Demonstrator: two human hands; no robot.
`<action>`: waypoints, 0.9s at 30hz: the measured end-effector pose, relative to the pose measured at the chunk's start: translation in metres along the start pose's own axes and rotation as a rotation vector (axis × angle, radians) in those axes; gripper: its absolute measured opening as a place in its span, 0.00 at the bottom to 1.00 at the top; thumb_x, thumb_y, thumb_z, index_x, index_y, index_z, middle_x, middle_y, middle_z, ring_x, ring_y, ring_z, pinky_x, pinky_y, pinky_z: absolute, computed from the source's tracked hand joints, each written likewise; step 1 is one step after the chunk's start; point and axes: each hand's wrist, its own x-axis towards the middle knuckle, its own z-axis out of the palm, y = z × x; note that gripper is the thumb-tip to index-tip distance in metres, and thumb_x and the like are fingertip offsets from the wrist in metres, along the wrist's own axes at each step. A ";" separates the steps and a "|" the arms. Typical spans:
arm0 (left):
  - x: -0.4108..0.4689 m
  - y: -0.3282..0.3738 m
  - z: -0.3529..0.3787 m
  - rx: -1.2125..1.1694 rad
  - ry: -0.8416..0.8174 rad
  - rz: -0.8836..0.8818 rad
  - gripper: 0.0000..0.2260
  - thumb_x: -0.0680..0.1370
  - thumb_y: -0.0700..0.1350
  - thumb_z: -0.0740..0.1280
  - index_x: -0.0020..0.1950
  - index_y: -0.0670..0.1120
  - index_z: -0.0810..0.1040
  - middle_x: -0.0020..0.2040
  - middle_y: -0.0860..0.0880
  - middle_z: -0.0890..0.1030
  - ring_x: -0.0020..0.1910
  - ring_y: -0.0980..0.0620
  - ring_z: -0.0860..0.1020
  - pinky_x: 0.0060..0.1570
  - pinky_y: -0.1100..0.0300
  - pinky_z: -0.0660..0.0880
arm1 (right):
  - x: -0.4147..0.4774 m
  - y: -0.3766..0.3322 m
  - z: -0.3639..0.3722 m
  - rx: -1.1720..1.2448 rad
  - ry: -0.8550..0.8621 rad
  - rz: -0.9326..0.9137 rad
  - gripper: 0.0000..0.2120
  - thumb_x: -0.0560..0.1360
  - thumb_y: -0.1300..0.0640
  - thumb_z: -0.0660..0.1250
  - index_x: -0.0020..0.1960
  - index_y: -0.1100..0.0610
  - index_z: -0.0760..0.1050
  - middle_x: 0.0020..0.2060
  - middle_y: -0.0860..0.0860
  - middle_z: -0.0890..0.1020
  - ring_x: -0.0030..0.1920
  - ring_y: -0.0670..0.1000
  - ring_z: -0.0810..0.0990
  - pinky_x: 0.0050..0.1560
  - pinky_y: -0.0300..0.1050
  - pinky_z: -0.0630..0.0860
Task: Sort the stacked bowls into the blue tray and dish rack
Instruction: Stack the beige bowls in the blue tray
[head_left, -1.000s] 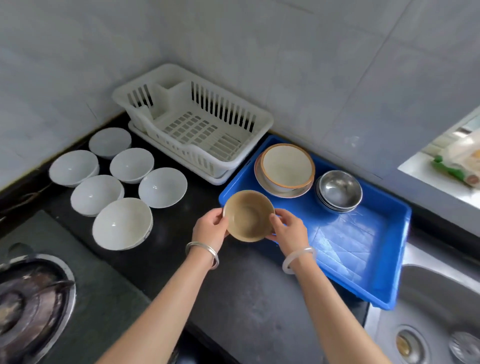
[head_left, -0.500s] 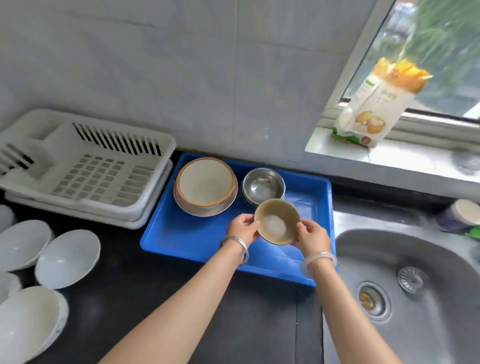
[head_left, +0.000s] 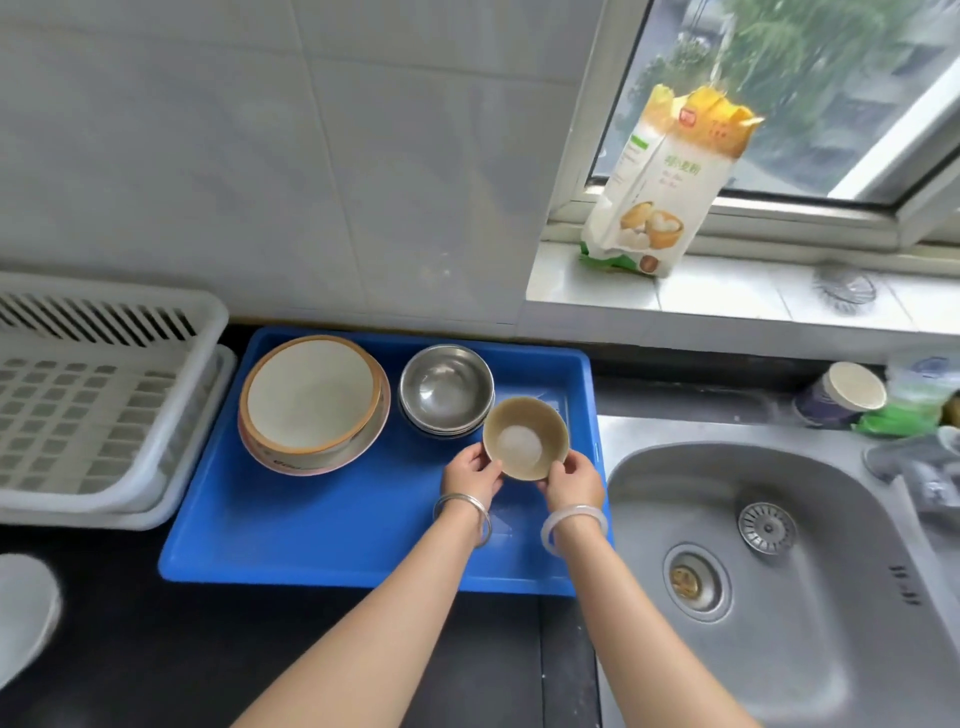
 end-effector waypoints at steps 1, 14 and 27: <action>0.003 -0.001 0.003 0.004 0.002 0.014 0.16 0.76 0.32 0.62 0.63 0.40 0.74 0.59 0.43 0.79 0.53 0.50 0.77 0.54 0.59 0.74 | 0.003 -0.001 0.001 0.013 -0.003 0.008 0.13 0.74 0.65 0.57 0.52 0.58 0.77 0.38 0.52 0.80 0.32 0.46 0.78 0.31 0.38 0.72; 0.040 0.003 0.038 -0.004 -0.004 0.033 0.12 0.76 0.35 0.62 0.56 0.46 0.78 0.54 0.48 0.79 0.49 0.51 0.78 0.47 0.60 0.75 | 0.033 -0.017 0.020 0.194 0.030 -0.006 0.15 0.76 0.65 0.60 0.62 0.60 0.74 0.54 0.55 0.81 0.38 0.44 0.77 0.45 0.41 0.71; 0.040 0.002 0.040 0.028 0.005 0.085 0.13 0.77 0.36 0.60 0.57 0.45 0.79 0.47 0.50 0.80 0.47 0.51 0.76 0.48 0.59 0.74 | 0.035 -0.019 0.014 0.175 -0.078 0.000 0.16 0.78 0.58 0.57 0.64 0.57 0.72 0.54 0.54 0.79 0.53 0.54 0.79 0.60 0.55 0.76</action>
